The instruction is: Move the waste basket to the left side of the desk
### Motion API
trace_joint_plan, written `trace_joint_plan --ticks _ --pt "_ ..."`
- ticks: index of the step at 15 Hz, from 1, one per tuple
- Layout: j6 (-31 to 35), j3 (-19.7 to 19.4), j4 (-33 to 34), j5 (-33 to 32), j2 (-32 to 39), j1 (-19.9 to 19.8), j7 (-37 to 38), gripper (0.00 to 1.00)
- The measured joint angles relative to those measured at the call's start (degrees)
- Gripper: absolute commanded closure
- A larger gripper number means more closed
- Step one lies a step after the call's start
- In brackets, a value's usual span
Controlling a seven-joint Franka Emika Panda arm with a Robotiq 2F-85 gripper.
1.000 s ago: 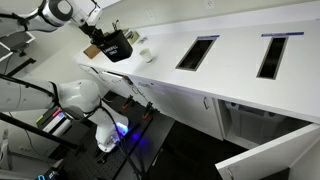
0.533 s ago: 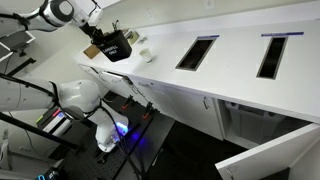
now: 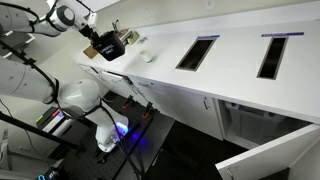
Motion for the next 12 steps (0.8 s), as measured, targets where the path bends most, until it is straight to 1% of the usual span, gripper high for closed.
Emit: trace_joint_plan --ticks 2,4,9,10,12 --pt "1.41 2.30 3.90 -1.50 5.36 -0.03 0.00 0.98" --pt "1.65 3.80 8.36 -2.43 10.65 -0.08 -0.06 0.98" --pt "1.66 5.39 19.47 -2.88 22.72 -1.58 -4.27 0.98" --pt "1.69 5.69 21.40 -3.01 24.86 -2.15 -5.39 0.91" --pt "1.72 6.38 24.43 -3.12 28.24 -3.19 -6.81 0.91"
